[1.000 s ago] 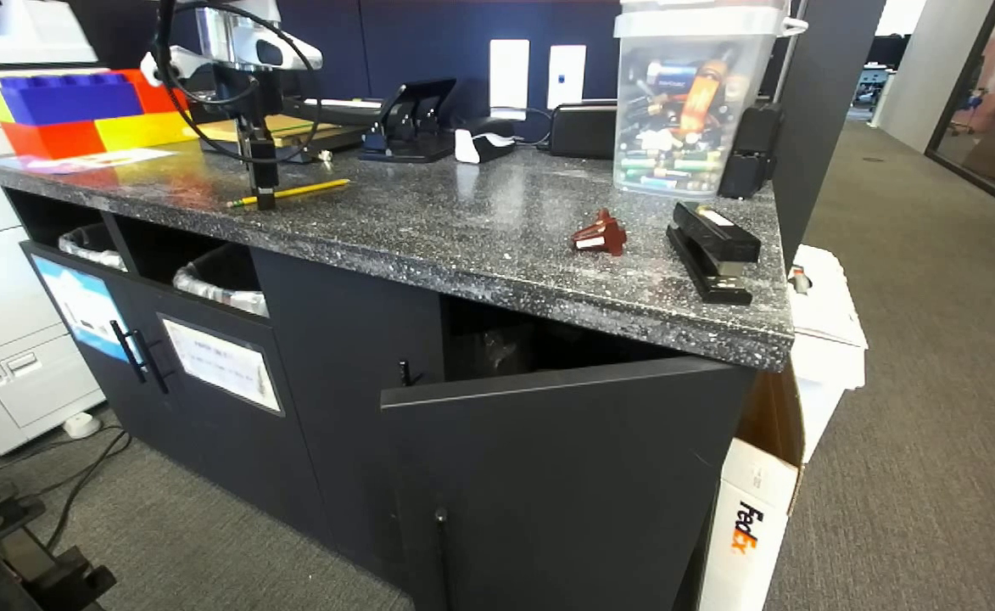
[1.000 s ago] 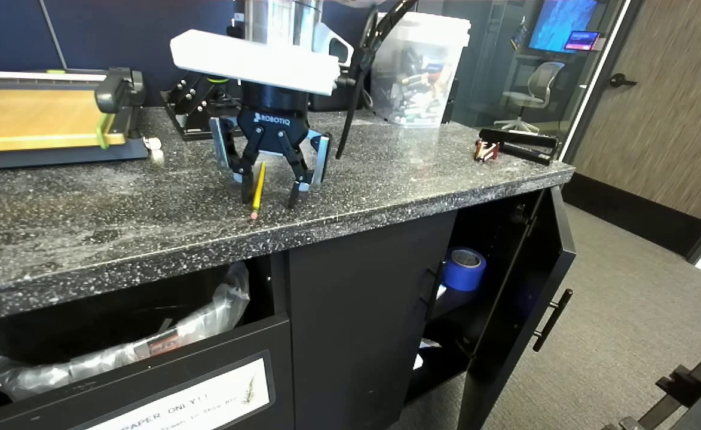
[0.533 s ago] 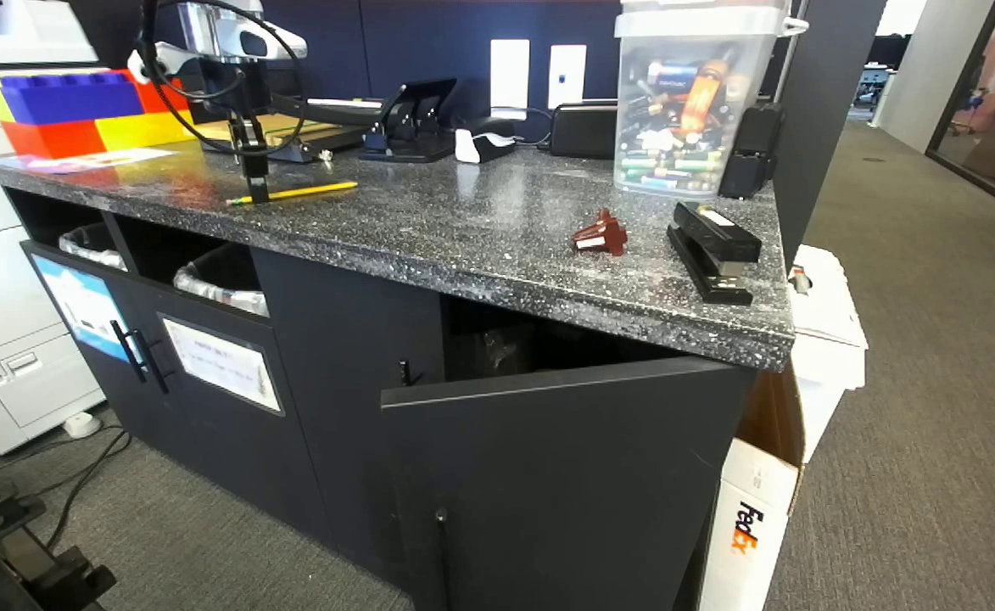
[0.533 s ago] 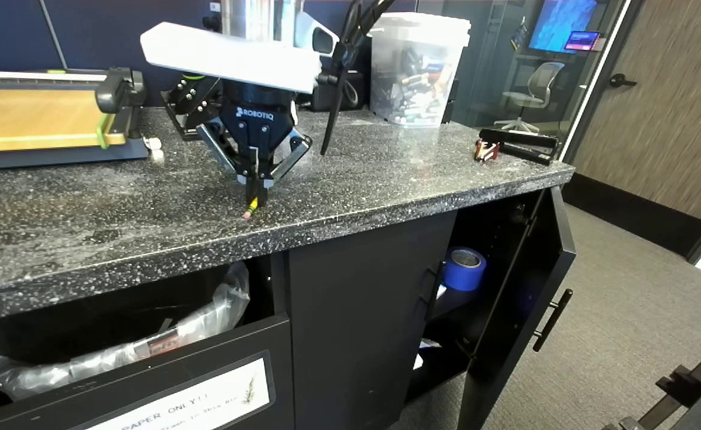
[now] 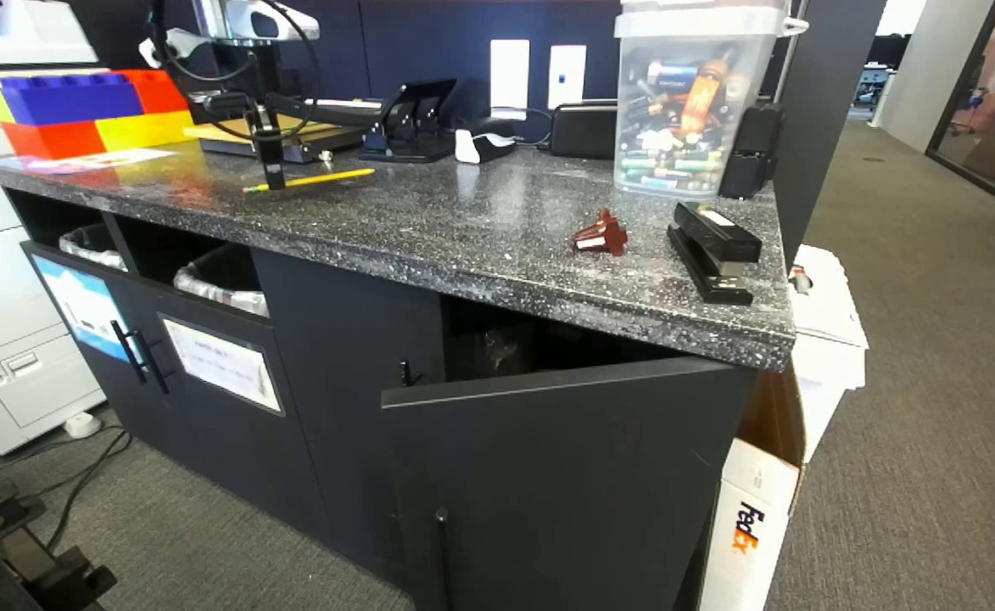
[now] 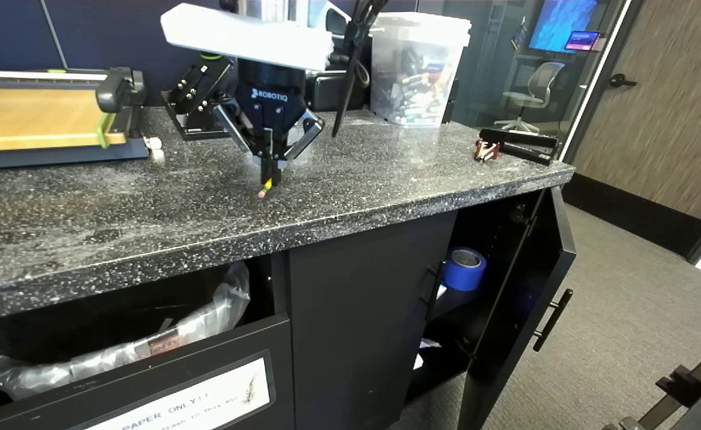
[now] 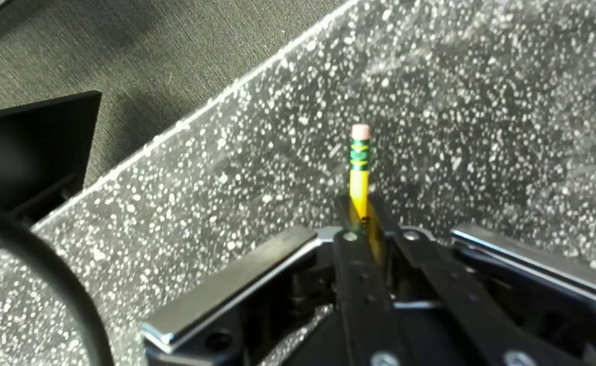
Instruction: Move the crayon closer to the stapler remover
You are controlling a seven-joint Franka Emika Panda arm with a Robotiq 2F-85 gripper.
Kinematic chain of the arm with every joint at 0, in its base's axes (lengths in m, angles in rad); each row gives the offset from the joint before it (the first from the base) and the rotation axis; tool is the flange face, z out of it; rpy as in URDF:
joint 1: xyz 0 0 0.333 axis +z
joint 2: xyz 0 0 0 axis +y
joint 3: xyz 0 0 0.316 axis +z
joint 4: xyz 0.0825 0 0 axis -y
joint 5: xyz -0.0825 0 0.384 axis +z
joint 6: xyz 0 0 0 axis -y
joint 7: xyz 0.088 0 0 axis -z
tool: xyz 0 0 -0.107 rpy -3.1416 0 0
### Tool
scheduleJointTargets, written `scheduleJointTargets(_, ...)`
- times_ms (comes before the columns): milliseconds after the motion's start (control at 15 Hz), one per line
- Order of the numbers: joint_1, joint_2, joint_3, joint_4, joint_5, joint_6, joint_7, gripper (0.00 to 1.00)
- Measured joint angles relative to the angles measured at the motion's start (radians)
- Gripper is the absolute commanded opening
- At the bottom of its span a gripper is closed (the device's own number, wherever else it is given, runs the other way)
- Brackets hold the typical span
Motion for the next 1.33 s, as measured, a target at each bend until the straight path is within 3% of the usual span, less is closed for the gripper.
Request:
scheduleJointTargets(667, -0.188, -0.012, -0.033, -0.006, 0.0, -0.023, 0.02, 0.02)
scheduleJointTargets(1267, -0.321, -0.002, -0.05, -0.008, 0.0, -0.121, 0.034, 0.02)
scheduleJointTargets(1333, -0.33, 0.002, -0.05, -0.008, 0.0, -0.128, 0.034, 0.33)
